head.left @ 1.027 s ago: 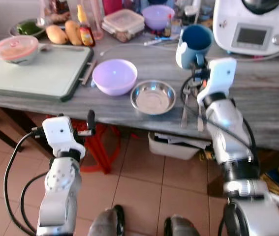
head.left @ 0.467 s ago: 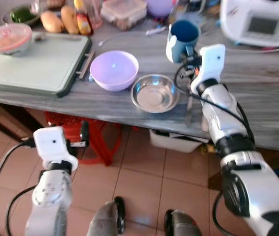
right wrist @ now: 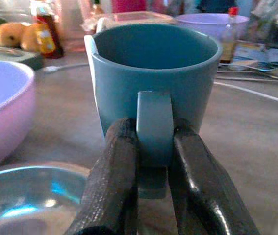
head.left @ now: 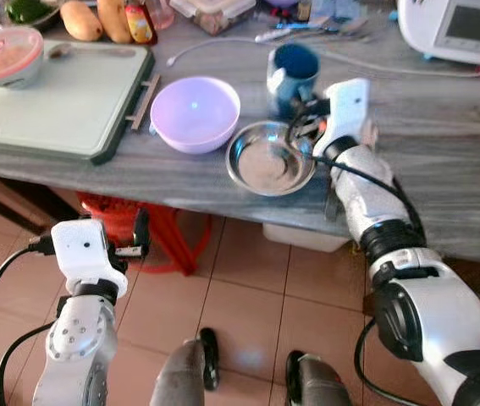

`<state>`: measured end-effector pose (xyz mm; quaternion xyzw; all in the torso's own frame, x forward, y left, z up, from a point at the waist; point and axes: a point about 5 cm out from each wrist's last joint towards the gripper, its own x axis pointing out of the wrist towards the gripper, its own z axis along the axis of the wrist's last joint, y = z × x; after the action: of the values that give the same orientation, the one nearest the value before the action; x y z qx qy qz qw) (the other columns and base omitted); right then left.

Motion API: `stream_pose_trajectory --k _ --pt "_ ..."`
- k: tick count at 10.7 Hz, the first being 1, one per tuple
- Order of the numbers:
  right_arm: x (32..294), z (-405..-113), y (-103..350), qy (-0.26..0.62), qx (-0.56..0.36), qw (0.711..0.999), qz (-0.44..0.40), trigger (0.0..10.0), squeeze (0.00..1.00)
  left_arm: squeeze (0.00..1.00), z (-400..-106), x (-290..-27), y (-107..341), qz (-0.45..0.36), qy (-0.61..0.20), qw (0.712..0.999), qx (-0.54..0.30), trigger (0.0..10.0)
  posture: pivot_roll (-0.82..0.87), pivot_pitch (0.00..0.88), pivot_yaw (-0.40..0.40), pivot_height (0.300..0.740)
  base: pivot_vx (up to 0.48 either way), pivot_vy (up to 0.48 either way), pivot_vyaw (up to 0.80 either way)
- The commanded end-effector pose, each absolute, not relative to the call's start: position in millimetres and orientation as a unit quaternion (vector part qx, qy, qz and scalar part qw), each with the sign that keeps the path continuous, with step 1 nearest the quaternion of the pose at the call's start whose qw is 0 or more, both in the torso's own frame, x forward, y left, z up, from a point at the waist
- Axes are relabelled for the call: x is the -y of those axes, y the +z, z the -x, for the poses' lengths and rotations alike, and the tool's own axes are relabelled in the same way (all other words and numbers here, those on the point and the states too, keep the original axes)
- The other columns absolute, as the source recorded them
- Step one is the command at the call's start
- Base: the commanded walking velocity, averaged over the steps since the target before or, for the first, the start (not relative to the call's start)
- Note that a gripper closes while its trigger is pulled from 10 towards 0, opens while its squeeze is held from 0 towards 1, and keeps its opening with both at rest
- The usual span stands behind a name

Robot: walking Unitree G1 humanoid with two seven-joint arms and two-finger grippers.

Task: Setting the table

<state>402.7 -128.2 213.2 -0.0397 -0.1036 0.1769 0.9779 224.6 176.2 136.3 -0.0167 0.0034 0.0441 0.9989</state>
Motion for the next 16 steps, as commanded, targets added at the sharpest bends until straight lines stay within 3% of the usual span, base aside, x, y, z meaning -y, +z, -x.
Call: stream_pose_trajectory --k 1,3,4,10,11,12,16 --pt "120 -403 218 0.195 0.114 0.973 0.039 10.0 0.0 0.0 -221 -179 138 0.011 0.05 0.999 -0.004 10.0 0.14 0.308 0.089 0.74 0.0 0.0 0.0" --pt "122 -403 216 0.191 0.111 0.974 0.041 10.0 0.0 0.0 -222 -177 138 0.013 0.048 0.999 -0.008 10.0 0.13 0.305 0.087 0.74 0.0 0.0 0.0" --pt "126 -404 213 0.185 0.105 0.976 0.038 10.0 1.0 0.0 -222 -176 137 0.014 0.047 0.999 -0.01 10.0 0.13 0.302 0.086 0.74 0.0 0.0 0.0" --pt "137 -397 215 0.16 0.135 0.977 0.032 10.0 1.0 0.0 -230 -168 133 0.027 0.046 0.999 -0.007 10.0 0.09 0.261 0.062 0.74 0.0 0.0 0.0" --pt "142 -394 215 0.136 0.145 0.979 0.039 10.0 0.58 0.0 -234 -168 134 0.03 0.048 0.998 -0.003 10.0 0.08 0.248 0.057 0.74 0.0 0.0 0.0" --pt "144 -390 216 0.133 0.154 0.978 0.034 10.0 0.0 0.0 -236 -168 134 0.032 0.048 0.998 0.0 10.0 0.07 0.24 0.055 0.74 0.0 0.0 0.0" --pt "160 -367 211 0.103 0.158 0.981 0.034 10.0 0.0 0.0 -247 -165 133 0.04 0.053 0.998 0.012 10.0 0.04 0.197 0.043 0.74 0.0 0.0 0.0"
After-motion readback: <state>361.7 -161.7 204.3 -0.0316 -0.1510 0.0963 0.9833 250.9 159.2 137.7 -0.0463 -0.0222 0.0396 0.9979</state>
